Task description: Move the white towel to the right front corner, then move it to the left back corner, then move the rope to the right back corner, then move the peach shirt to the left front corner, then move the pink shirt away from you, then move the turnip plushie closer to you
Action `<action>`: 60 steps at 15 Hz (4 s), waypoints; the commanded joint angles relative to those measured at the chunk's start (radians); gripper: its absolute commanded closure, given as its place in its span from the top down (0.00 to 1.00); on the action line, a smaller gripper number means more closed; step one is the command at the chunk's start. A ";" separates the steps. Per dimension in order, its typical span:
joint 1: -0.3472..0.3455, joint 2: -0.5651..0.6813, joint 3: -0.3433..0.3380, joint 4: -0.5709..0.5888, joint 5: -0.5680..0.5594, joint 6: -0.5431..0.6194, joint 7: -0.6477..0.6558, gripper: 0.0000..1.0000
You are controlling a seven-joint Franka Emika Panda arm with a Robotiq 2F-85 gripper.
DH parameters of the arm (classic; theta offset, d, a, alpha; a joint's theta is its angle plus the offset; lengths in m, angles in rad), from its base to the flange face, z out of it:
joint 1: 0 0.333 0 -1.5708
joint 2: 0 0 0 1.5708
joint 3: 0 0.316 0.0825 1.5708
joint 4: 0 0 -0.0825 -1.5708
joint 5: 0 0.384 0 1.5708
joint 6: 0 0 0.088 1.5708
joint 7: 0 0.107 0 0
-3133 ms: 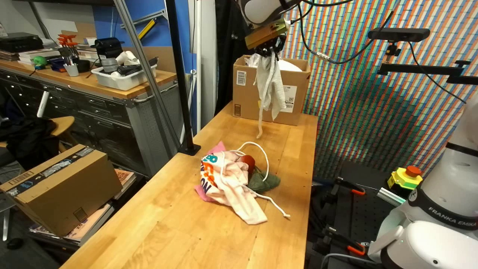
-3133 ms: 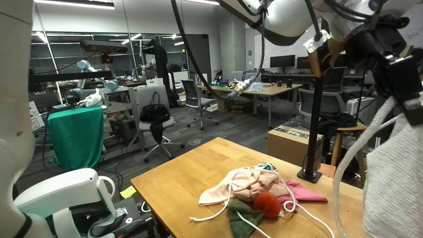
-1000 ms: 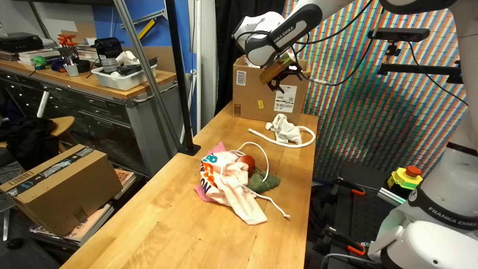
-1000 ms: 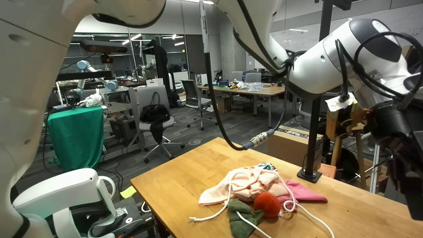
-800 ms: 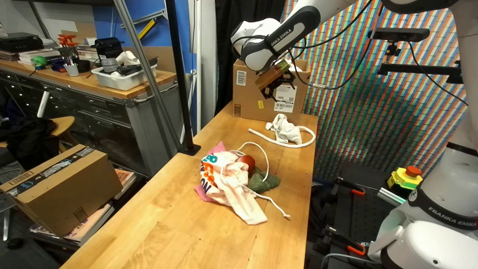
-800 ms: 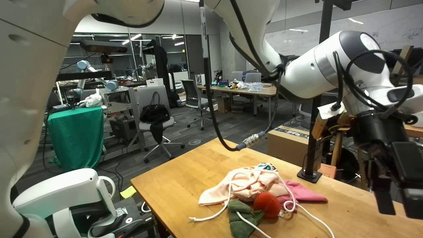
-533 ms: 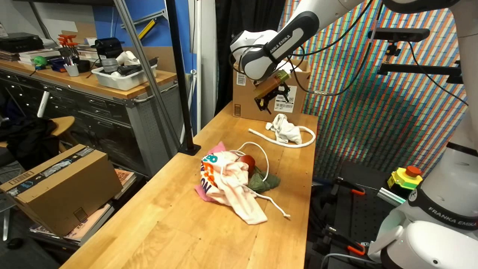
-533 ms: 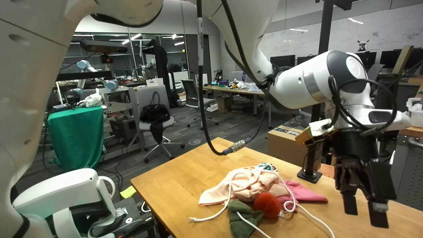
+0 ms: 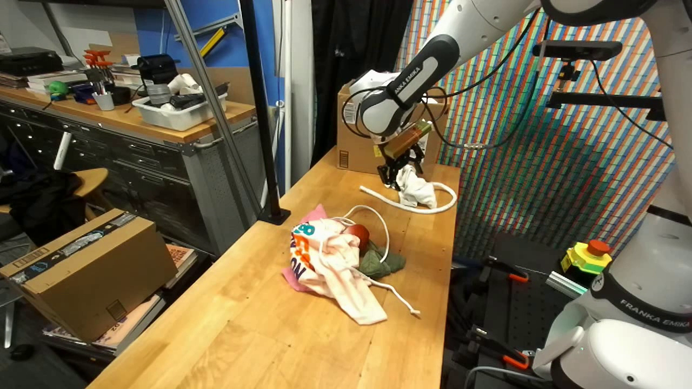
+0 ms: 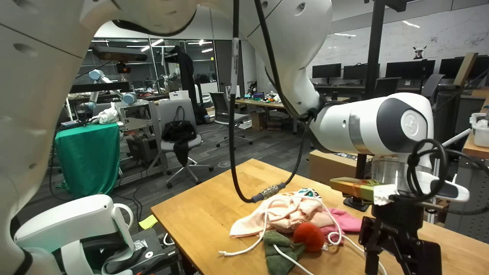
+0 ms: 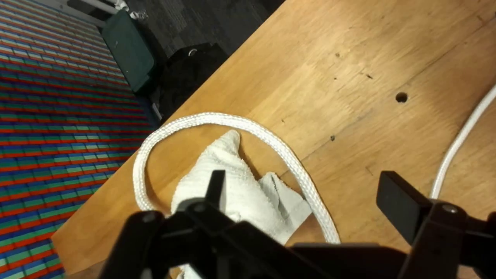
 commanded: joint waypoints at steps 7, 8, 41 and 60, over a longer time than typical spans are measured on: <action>-0.106 0.009 -0.028 -0.050 0.198 0.197 -0.263 1.00; -0.107 0.014 -0.038 -0.052 0.199 0.222 -0.247 1.00; 0.087 0.232 -0.293 0.075 0.141 0.453 0.202 0.06; 0.232 -0.177 -0.302 0.004 -0.071 0.360 0.578 0.07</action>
